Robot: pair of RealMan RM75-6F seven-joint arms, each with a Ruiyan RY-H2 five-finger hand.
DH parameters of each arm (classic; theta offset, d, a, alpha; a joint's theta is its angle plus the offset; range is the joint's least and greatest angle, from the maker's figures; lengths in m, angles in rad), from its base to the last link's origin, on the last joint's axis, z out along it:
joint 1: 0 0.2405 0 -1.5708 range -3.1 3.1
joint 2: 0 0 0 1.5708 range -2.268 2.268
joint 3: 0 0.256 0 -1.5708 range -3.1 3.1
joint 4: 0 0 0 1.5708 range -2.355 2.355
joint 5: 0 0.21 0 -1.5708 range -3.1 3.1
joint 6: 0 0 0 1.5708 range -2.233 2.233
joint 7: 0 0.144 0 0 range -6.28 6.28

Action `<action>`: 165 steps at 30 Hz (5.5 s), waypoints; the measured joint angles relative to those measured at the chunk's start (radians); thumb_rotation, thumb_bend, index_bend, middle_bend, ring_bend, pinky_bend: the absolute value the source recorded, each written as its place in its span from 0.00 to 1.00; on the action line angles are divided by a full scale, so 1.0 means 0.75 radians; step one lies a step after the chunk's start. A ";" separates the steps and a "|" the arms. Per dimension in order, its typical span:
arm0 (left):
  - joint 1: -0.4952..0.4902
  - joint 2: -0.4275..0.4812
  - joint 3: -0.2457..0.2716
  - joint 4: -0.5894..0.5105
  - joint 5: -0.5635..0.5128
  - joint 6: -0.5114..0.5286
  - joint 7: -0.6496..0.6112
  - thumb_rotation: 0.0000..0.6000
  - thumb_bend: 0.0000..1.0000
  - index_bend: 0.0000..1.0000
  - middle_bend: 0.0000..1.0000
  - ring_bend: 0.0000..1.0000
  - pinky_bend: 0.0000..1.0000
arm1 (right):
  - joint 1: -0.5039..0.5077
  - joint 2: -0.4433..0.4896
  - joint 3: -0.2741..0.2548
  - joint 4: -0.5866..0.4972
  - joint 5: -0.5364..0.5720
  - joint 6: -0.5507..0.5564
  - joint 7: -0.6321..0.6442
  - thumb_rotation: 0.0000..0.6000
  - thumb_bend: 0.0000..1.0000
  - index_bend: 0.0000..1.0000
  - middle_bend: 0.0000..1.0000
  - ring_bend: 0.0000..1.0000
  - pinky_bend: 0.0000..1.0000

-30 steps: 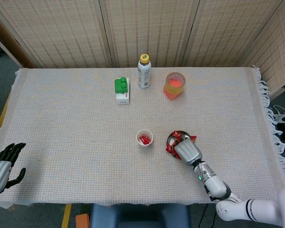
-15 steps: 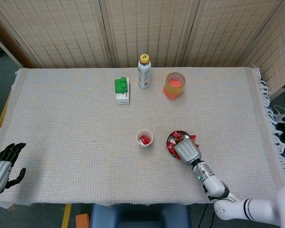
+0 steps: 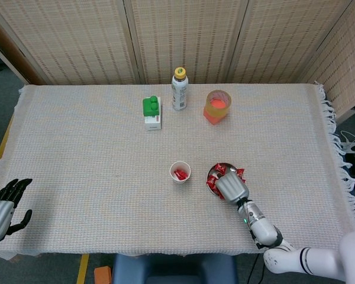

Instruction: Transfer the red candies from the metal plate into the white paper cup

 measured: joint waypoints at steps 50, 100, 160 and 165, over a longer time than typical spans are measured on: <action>-0.001 -0.001 -0.004 0.000 -0.009 -0.003 0.000 1.00 0.46 0.00 0.07 0.03 0.17 | 0.036 0.060 0.152 -0.134 0.033 0.025 0.059 1.00 0.32 0.86 0.68 0.66 0.82; -0.007 0.020 0.003 0.021 0.008 -0.007 -0.090 1.00 0.46 0.00 0.09 0.06 0.17 | 0.278 -0.112 0.317 -0.025 0.140 -0.020 0.281 1.00 0.32 0.30 0.38 0.48 0.74; -0.009 -0.004 0.015 0.003 0.019 -0.011 0.003 1.00 0.46 0.00 0.10 0.07 0.18 | 0.014 0.268 0.015 -0.128 0.227 -0.050 0.140 1.00 0.27 0.07 0.52 0.53 0.74; -0.008 -0.003 0.015 0.003 0.019 -0.008 -0.002 1.00 0.46 0.00 0.10 0.07 0.18 | 0.024 0.258 0.012 -0.124 0.254 -0.054 0.109 1.00 0.27 0.18 0.59 0.59 0.79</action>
